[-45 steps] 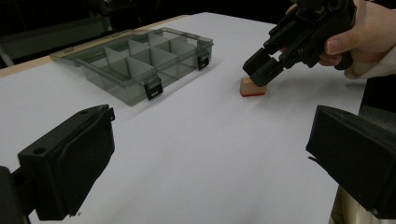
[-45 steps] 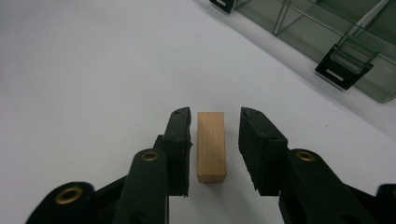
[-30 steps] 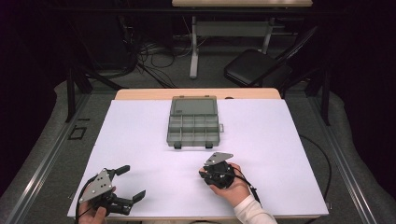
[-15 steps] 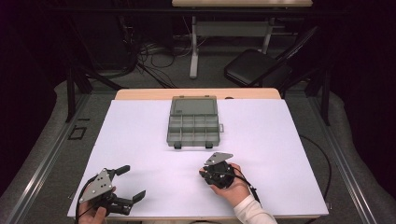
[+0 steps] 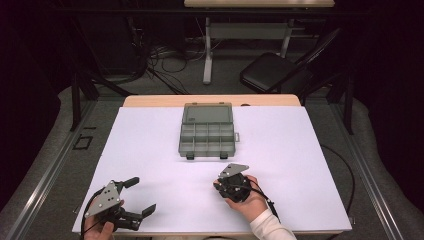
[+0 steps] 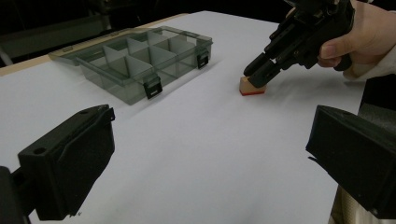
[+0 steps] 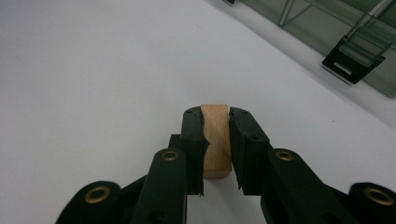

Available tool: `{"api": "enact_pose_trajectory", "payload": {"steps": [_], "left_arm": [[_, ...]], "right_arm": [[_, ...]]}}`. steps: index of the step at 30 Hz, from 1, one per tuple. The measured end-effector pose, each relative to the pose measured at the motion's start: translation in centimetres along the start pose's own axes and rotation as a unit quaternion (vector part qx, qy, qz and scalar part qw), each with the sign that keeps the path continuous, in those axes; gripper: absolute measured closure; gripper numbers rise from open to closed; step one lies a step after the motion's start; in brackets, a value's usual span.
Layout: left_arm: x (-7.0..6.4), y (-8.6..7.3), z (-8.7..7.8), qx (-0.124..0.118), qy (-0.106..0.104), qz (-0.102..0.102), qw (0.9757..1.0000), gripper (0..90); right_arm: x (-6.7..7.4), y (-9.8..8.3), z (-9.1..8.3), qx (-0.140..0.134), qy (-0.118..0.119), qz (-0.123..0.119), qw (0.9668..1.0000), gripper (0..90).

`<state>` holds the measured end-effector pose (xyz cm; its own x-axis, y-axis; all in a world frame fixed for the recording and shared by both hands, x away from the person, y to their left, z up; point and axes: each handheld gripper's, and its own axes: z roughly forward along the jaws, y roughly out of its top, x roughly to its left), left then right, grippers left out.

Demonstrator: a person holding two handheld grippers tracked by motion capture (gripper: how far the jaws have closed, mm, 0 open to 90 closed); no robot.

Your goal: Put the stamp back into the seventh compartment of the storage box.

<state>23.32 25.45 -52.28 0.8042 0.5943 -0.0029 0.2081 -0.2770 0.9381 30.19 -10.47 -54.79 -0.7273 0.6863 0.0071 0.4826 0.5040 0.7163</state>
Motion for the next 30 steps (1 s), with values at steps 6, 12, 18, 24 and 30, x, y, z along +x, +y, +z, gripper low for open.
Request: {"api": "enact_pose_trajectory", "payload": {"steps": [6, 12, 18, 24, 30], "left_arm": [[0.0, 0.0, 0.0, 0.0, 0.0, 0.0, 1.0, 0.8], [0.0, 0.0, 0.0, 0.0, -0.001, 0.0, 1.0, 0.8], [0.0, 0.0, 0.0, 0.0, 0.001, 0.0, 1.0, 0.8], [0.0, 0.0, 0.0, 0.0, 0.0, 0.0, 1.0, 0.8], [0.0, 0.0, 0.0, 0.001, 0.0, 0.002, 1.0, 0.8]], "right_arm": [[0.1, 0.1, -0.1, -0.003, -0.001, -0.003, 1.0, 76.3], [0.1, 0.1, -0.3, -0.006, -0.001, -0.005, 1.0, 76.3], [0.1, 0.2, -0.7, -0.016, 0.001, -0.001, 0.9999, 76.3], [0.0, 0.4, -1.3, -0.026, 0.002, 0.002, 0.9996, 76.3], [-0.2, 0.6, -1.8, -0.038, 0.005, 0.007, 0.9993, 76.3]]}}
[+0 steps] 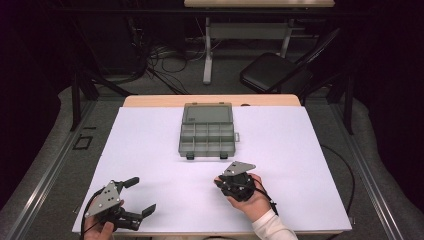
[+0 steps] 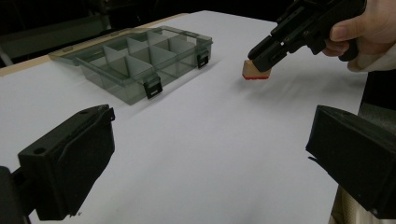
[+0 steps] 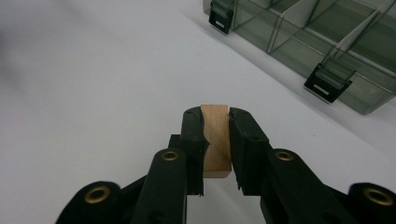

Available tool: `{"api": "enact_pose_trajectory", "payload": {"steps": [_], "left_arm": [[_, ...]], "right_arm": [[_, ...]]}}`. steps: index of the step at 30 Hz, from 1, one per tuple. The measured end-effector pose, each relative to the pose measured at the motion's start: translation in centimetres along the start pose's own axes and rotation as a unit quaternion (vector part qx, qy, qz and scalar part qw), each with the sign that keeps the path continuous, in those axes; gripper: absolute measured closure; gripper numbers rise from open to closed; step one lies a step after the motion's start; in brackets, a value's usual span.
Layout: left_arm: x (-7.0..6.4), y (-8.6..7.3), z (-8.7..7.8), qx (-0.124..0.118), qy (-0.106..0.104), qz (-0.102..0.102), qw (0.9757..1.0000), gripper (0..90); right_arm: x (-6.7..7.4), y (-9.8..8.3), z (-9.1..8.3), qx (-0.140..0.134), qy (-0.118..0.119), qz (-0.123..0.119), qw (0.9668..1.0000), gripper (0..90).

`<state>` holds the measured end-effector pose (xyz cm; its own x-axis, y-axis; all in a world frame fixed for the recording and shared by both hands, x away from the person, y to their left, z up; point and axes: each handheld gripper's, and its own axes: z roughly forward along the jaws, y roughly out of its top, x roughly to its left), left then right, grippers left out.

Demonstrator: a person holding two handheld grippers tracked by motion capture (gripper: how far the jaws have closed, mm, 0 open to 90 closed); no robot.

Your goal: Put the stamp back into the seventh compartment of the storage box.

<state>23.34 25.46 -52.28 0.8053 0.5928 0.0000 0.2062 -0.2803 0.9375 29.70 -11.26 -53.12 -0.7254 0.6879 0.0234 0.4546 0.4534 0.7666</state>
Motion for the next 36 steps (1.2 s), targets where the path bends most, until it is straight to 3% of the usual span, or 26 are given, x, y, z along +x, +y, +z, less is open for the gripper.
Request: {"api": "enact_pose_trajectory", "payload": {"steps": [36], "left_arm": [[0.0, 0.0, 0.0, -0.001, 0.001, -0.001, 1.0, 0.9]], "right_arm": [[-1.2, 0.9, -3.0, -0.069, -0.012, 0.032, 0.9971, 76.3]]}}
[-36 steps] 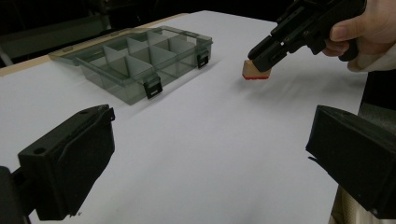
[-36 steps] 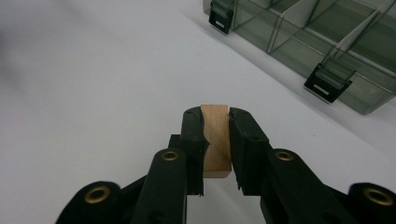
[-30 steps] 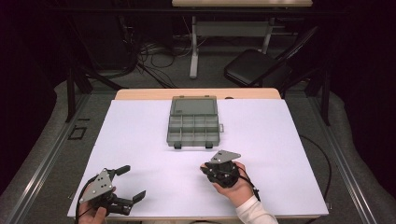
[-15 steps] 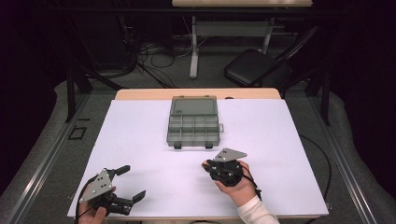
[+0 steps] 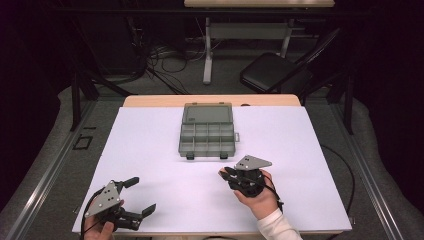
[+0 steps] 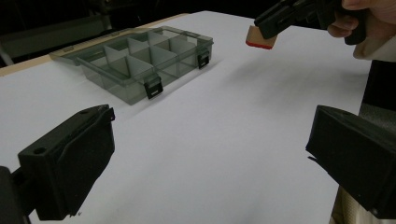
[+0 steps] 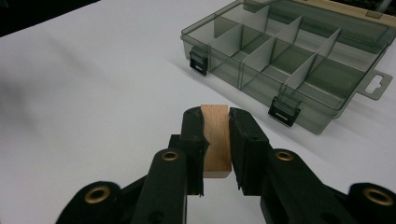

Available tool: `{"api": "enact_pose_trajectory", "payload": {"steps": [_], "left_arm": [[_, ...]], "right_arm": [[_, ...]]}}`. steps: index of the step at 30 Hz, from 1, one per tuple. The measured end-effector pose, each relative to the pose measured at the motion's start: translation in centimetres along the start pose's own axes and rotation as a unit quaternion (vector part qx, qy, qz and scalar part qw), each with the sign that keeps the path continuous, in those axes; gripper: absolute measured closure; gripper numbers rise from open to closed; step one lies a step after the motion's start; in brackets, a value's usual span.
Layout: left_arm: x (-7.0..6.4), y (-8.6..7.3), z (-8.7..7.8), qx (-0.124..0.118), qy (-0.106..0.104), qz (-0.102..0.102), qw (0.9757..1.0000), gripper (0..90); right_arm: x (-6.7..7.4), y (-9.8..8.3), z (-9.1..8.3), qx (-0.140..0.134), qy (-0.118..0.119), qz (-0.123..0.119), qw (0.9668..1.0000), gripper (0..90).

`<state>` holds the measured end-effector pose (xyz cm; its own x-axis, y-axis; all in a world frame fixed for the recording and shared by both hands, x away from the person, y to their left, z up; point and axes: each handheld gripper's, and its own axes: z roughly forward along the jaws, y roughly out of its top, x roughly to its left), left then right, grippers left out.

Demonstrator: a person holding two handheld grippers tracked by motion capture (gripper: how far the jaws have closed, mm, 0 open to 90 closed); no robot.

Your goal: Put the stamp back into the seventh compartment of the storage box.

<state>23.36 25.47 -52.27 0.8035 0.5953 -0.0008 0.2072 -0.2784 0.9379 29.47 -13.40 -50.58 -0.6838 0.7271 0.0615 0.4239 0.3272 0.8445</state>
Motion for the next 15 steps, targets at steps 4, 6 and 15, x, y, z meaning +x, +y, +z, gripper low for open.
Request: {"api": "enact_pose_trajectory", "payload": {"steps": [4, 6, 15], "left_arm": [[0.0, 0.0, 0.0, 0.0, 0.0, -0.001, 1.0, 0.8], [0.0, 0.0, 0.0, -0.001, 0.0, -0.001, 1.0, 0.8], [0.0, 0.0, 0.0, 0.002, 0.0, 0.0, 1.0, 0.8]], "right_arm": [[-0.1, 0.2, -0.4, -0.006, -0.004, 0.002, 1.0, 76.3], [-0.2, 0.4, -0.5, -0.007, -0.005, 0.0, 1.0, 76.3], [-0.3, 1.4, -0.8, -0.011, -0.008, -0.003, 0.9999, 76.3]]}}
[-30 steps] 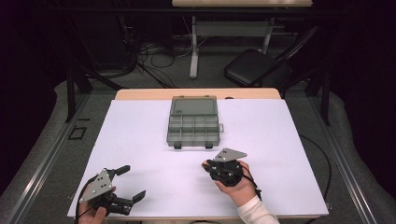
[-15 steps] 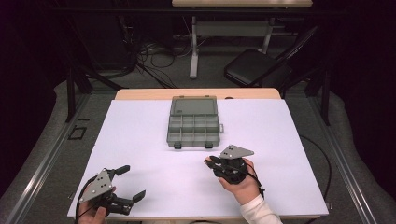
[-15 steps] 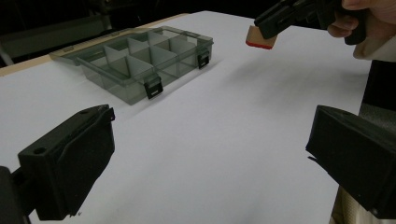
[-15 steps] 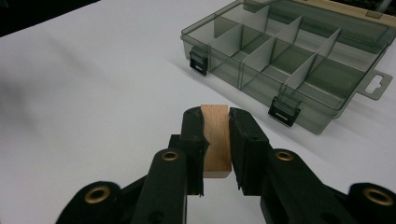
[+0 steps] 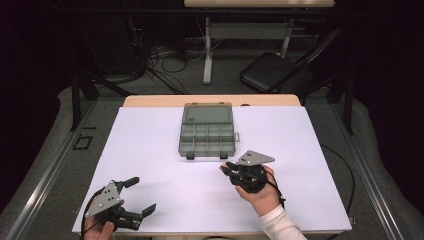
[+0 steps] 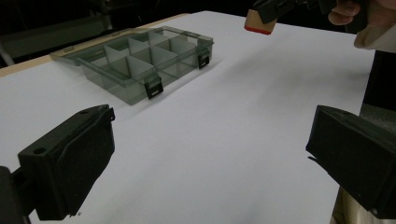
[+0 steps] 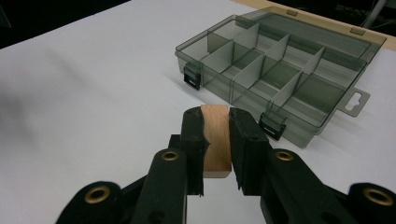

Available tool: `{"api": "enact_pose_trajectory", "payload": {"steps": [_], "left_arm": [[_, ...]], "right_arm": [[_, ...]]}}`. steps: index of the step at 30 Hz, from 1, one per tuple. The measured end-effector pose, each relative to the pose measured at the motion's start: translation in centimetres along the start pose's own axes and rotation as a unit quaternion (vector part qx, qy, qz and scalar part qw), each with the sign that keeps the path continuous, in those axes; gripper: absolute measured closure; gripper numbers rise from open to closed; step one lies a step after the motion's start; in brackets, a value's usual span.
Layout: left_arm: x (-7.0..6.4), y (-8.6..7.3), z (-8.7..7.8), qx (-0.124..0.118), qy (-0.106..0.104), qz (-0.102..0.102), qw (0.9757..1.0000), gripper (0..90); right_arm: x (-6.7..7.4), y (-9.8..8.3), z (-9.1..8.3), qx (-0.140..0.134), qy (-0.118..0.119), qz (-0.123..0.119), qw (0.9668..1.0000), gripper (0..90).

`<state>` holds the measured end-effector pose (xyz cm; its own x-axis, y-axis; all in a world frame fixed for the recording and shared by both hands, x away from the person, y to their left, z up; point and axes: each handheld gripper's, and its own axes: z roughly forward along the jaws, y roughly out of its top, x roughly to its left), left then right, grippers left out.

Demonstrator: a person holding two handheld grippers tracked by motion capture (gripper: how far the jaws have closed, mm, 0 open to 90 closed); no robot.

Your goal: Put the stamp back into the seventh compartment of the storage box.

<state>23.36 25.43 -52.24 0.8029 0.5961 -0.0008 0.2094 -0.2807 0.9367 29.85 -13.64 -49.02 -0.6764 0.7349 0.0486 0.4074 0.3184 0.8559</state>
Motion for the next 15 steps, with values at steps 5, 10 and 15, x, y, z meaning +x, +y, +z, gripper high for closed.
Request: {"api": "enact_pose_trajectory", "payload": {"steps": [5, 10, 15], "left_arm": [[0.0, 0.0, 0.0, -0.002, 0.0, -0.001, 1.0, 0.8], [0.0, 0.0, 0.0, -0.002, 0.0, 0.0, 1.0, 0.8], [0.0, 0.0, 0.0, 0.0, 0.0, 0.0, 1.0, 0.8]], "right_arm": [[-0.3, 0.8, -0.1, 0.004, -0.005, -0.002, 1.0, 76.3], [-0.8, 1.5, 0.0, 0.009, -0.007, -0.004, 0.9999, 76.3], [-1.0, 2.0, 0.1, 0.007, -0.007, -0.004, 0.9999, 76.3]]}}
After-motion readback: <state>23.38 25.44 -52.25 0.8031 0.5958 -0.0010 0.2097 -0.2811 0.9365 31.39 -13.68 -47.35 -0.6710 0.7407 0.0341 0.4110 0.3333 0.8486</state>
